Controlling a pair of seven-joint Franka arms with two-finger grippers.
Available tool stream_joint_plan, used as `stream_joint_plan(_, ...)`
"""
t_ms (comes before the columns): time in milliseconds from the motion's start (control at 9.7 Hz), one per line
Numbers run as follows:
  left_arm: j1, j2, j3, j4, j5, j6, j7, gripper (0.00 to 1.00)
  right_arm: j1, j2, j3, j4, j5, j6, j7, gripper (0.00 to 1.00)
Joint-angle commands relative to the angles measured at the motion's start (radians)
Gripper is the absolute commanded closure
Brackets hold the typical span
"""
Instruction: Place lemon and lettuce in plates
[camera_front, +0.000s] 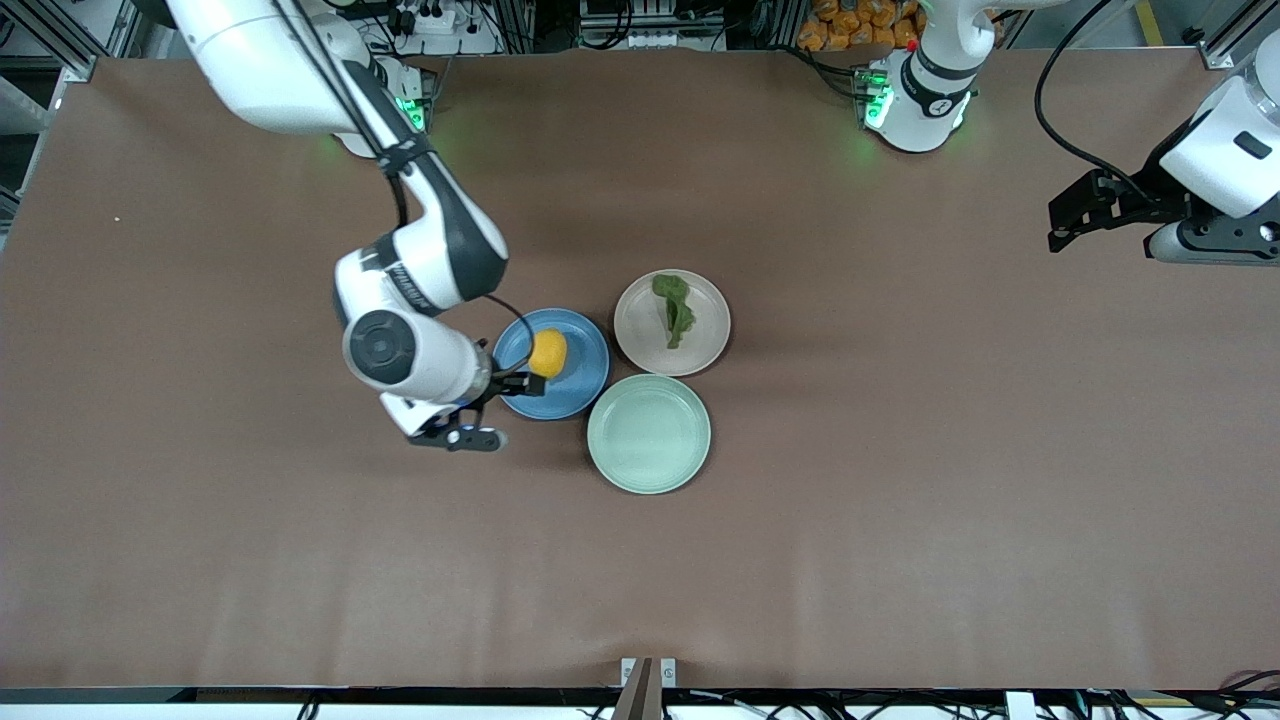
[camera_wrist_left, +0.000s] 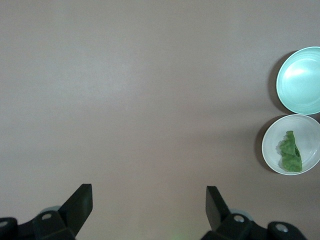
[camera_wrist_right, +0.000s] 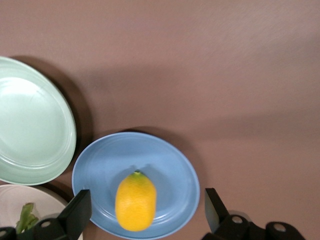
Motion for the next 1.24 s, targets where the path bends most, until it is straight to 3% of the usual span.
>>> stream_joint_plan(0, 0.003, 0.004, -0.001, 0.019, -0.005, -0.019, 0.012, 0.00, -0.058, 0.005, 0.006, 0.064, 0.009, -0.078, -0.080, 0.00)
stream_joint_plan(619, 0.003, 0.004, 0.002, 0.019, 0.000, 0.036, 0.011, 0.00, -0.187, 0.000, -0.001, 0.118, -0.015, -0.174, -0.197, 0.00)
stream_joint_plan(1031, 0.003, 0.004, -0.003, 0.018, -0.002, 0.024, 0.029, 0.00, -0.236, -0.038, -0.001, 0.118, -0.259, -0.225, -0.217, 0.00)
stream_joint_plan(1135, 0.003, 0.002, -0.003, 0.016, -0.002, 0.001, 0.032, 0.00, -0.250, -0.044, 0.000, 0.118, -0.266, -0.227, -0.231, 0.00)
